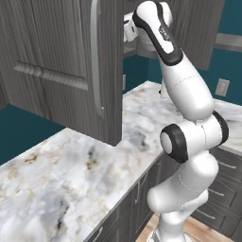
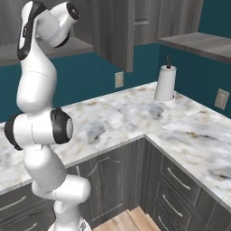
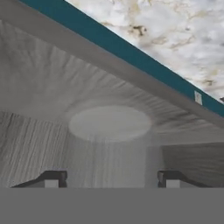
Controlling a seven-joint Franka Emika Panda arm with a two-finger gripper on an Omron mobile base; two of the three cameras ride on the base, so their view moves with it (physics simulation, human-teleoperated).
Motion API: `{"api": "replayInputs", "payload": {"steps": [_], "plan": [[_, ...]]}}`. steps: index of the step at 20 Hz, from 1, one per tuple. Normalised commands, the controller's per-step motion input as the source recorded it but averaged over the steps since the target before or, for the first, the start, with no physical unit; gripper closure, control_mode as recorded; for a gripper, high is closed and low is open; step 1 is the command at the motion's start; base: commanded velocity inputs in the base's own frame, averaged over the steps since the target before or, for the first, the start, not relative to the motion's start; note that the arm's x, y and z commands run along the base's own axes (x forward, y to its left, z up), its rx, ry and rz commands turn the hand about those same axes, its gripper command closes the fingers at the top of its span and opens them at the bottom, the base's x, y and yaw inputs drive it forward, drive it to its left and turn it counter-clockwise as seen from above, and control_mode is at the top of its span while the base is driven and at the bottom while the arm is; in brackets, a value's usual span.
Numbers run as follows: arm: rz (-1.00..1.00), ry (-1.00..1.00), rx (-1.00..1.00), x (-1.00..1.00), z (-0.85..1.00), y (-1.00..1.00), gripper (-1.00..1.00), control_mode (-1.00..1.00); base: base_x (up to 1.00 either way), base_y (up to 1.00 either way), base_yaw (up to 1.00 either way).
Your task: Move the glass cup from next to the sink to the open cabinet. Then, move the bowl with the lime to the fridge to clear the area for faucet cleaning.
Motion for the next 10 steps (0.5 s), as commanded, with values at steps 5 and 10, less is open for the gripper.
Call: {"api": "replayInputs", "payload": {"steps": [5, 10], "plan": [[-0.01, 0.02, -0.02, 0.33, -0.13, 0.08, 1.00, -1.00, 0.00, 0.00, 0.00], [-0.08, 0.00, 0.00, 0.57, -0.13, 0.14, 1.00, -1.00, 0.00, 0.00, 0.00]]}}
